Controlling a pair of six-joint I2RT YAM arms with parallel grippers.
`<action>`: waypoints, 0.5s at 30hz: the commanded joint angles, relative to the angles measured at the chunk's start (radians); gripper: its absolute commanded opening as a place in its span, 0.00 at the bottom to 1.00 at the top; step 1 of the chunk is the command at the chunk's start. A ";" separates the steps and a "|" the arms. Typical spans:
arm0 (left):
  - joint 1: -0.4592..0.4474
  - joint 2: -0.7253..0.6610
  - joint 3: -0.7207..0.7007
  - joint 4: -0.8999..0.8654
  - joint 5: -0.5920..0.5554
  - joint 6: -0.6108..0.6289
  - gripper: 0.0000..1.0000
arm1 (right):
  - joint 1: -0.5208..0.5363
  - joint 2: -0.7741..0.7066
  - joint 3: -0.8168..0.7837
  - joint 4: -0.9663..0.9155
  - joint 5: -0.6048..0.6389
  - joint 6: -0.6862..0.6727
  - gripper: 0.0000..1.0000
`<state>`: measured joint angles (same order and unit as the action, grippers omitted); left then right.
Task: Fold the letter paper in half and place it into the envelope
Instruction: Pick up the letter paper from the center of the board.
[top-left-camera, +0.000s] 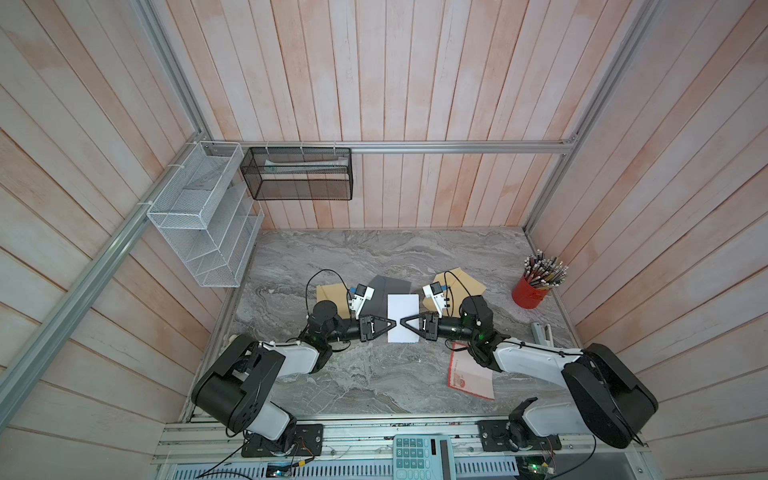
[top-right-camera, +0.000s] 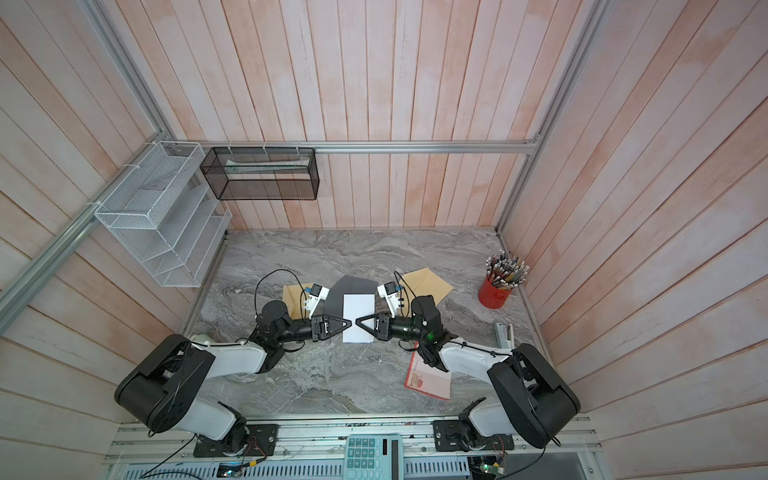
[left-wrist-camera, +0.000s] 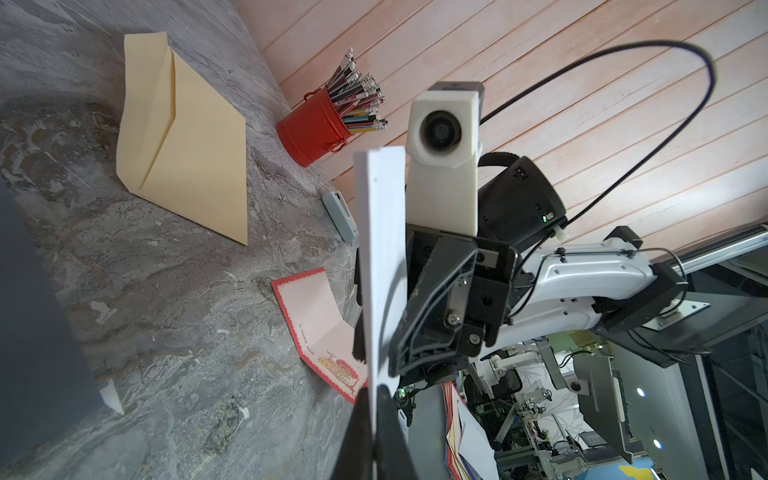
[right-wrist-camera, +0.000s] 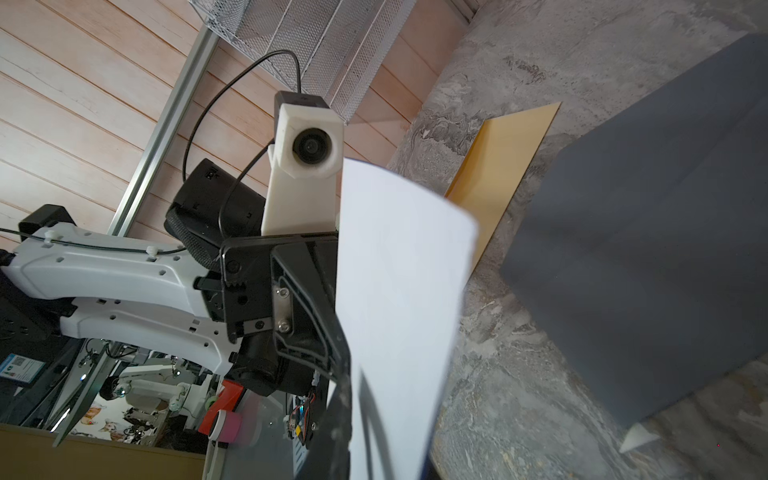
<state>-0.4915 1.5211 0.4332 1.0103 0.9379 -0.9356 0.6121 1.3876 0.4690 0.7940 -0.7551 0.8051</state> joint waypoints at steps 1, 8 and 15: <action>0.007 0.019 0.025 0.014 0.016 0.004 0.00 | 0.006 0.010 0.001 0.028 -0.013 0.011 0.05; 0.061 -0.056 0.027 -0.155 -0.075 0.073 0.40 | -0.031 -0.041 -0.003 -0.045 0.028 -0.009 0.00; 0.072 -0.174 0.210 -0.864 -0.556 0.394 0.52 | -0.109 -0.152 -0.012 -0.259 0.134 -0.057 0.00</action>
<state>-0.4259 1.3720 0.5842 0.4683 0.6369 -0.7063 0.5247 1.2690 0.4686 0.6506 -0.6849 0.7837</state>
